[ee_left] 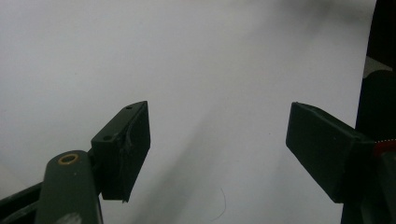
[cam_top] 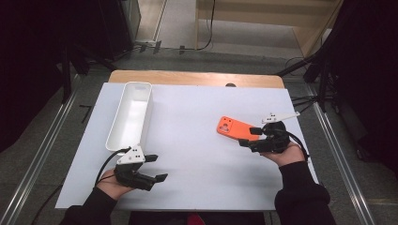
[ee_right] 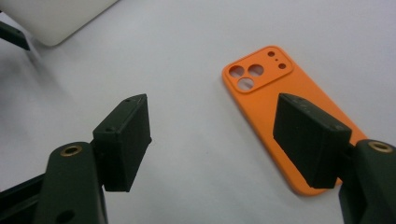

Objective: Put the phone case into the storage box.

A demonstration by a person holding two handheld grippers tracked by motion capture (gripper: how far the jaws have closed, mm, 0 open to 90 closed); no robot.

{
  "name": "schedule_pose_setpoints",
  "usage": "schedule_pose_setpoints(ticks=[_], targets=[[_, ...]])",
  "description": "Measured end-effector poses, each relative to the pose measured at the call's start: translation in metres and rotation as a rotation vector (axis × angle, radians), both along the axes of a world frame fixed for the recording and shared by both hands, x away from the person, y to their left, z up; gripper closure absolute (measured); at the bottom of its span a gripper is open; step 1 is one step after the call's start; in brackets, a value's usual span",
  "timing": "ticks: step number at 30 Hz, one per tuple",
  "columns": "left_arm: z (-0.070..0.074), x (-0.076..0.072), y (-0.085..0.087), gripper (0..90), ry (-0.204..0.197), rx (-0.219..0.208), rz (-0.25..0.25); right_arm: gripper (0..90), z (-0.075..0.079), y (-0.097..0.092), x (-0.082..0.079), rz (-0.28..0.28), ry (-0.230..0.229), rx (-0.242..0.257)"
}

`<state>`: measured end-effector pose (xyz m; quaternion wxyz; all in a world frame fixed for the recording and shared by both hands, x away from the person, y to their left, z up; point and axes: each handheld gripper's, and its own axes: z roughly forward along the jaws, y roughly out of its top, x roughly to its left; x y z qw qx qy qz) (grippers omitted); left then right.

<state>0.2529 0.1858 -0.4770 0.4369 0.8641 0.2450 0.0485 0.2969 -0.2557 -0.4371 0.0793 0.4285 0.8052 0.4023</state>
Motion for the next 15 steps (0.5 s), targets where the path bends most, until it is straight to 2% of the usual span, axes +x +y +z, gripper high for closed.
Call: schedule_pose_setpoints(ticks=[15], targets=[[0.0, 0.0, 0.0, 22.2, 0.001, -0.003, -0.001, 26.4, -0.005, -0.007, 0.021, -0.055, 0.003, -0.011]])
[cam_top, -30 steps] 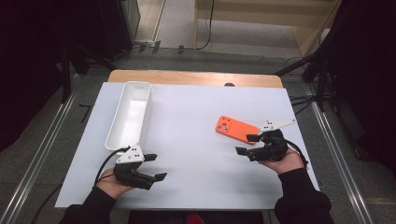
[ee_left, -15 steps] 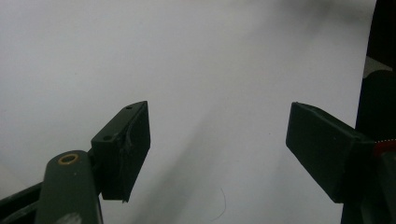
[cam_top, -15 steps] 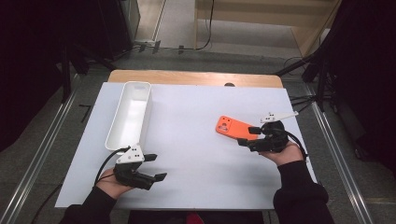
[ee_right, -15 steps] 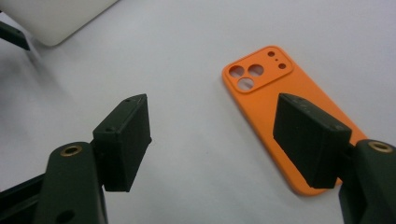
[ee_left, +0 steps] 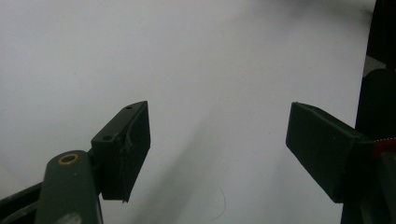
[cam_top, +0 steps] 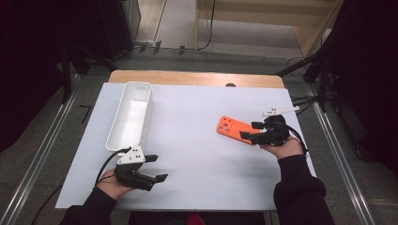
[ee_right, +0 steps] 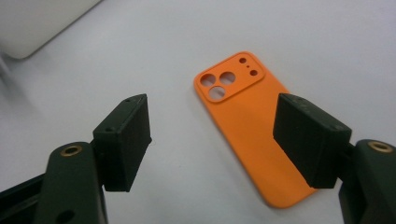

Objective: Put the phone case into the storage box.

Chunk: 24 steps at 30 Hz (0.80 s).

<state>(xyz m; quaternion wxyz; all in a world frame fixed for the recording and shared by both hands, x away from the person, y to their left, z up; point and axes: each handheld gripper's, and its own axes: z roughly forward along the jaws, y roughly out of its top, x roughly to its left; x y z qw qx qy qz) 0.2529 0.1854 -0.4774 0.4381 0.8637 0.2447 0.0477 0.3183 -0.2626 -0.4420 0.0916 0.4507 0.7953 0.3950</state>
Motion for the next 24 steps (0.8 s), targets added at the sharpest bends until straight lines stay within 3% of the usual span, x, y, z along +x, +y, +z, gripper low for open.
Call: schedule_pose_setpoints(ticks=[14, 24], targets=[[0.0, 0.0, 0.0, 22.2, 0.003, 0.001, -0.002, 26.5, -0.003, -0.004, 0.021, -0.033, 0.004, 0.013], [0.0, 0.0, 0.0, 22.2, 0.0, -0.002, -0.003, 27.4, -0.015, -0.007, 0.039, -0.069, 0.023, 0.005]])
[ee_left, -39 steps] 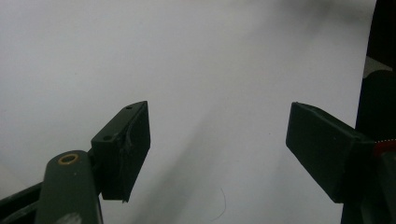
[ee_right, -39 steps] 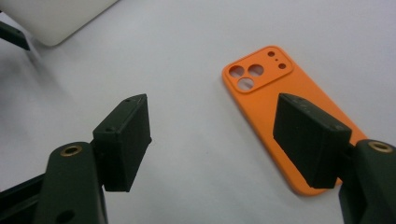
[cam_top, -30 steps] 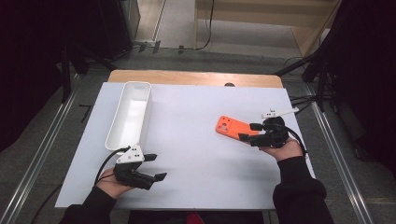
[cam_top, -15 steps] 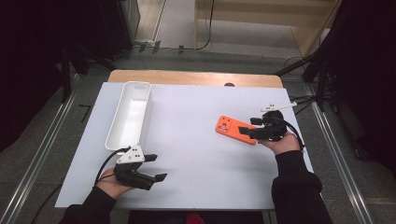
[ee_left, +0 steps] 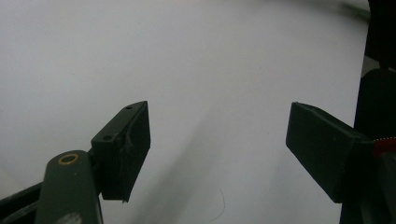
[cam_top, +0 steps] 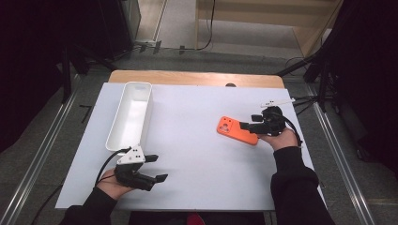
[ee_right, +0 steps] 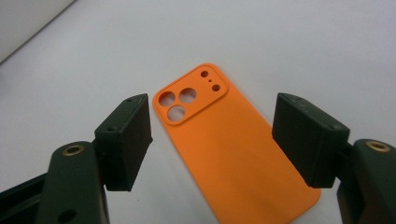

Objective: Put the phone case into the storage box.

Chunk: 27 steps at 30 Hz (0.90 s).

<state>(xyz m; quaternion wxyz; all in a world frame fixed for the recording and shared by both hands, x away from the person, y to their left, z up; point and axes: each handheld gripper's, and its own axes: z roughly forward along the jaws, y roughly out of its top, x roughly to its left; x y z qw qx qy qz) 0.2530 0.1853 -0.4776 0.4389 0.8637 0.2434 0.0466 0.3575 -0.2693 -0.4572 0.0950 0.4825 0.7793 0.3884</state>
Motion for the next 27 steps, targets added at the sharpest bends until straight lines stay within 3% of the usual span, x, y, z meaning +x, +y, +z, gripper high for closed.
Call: schedule_pose_setpoints(ticks=[8, 14, 27], targets=[[0.0, 0.0, 0.001, 22.2, 0.001, 0.004, -0.001, 33.3, -0.007, -0.001, 0.011, -0.044, 0.003, -0.015], [0.0, -0.001, 0.001, 22.2, 0.001, 0.002, 0.001, 49.8, -0.014, -0.006, 0.017, -0.098, 0.023, -0.033], [-0.001, 0.0, 0.001, 22.2, 0.003, 0.002, 0.003, 79.3, -0.027, -0.017, 0.029, -0.19, 0.065, 0.011]])
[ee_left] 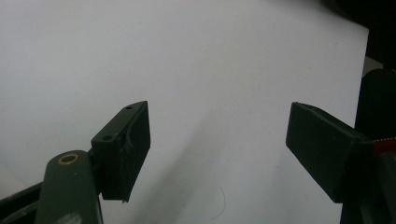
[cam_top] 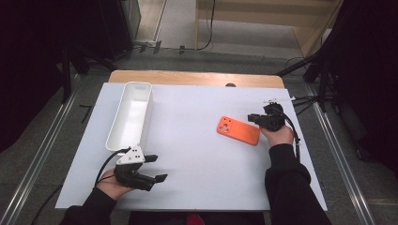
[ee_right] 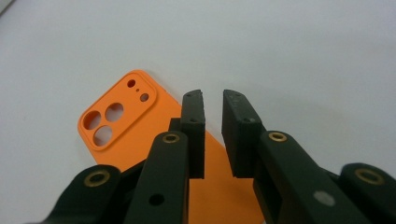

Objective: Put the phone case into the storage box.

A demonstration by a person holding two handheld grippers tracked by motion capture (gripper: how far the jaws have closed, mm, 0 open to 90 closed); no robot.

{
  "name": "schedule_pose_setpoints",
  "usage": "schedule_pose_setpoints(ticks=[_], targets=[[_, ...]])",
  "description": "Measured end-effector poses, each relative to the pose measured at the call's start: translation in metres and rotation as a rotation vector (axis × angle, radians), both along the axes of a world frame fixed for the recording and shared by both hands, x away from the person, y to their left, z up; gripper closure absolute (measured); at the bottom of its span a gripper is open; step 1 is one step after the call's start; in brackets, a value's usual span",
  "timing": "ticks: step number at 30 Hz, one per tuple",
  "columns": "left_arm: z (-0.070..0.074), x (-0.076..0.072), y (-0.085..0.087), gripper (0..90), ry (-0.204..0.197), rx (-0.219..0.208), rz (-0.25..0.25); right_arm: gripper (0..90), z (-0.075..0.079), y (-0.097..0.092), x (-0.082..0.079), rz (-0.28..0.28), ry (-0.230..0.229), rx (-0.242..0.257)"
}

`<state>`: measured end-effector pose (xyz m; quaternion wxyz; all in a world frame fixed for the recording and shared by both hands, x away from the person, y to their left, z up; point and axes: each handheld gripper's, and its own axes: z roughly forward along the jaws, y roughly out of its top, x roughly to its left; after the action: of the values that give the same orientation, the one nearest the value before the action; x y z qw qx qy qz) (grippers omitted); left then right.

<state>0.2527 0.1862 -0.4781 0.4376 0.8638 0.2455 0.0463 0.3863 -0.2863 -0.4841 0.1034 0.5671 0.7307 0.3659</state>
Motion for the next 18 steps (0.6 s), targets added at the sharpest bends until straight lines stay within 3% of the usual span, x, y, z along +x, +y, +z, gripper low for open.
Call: schedule_pose_setpoints(ticks=[4, 18], targets=[[0.0, 0.0, 0.0, 22.2, 0.0, -0.001, -0.001, 87.9, -0.002, -0.004, 0.002, -0.007, 0.001, -0.005], [0.0, 0.0, 0.001, 22.2, -0.002, -0.003, 0.001, 88.1, -0.019, -0.002, 0.007, -0.007, 0.026, -0.06]])
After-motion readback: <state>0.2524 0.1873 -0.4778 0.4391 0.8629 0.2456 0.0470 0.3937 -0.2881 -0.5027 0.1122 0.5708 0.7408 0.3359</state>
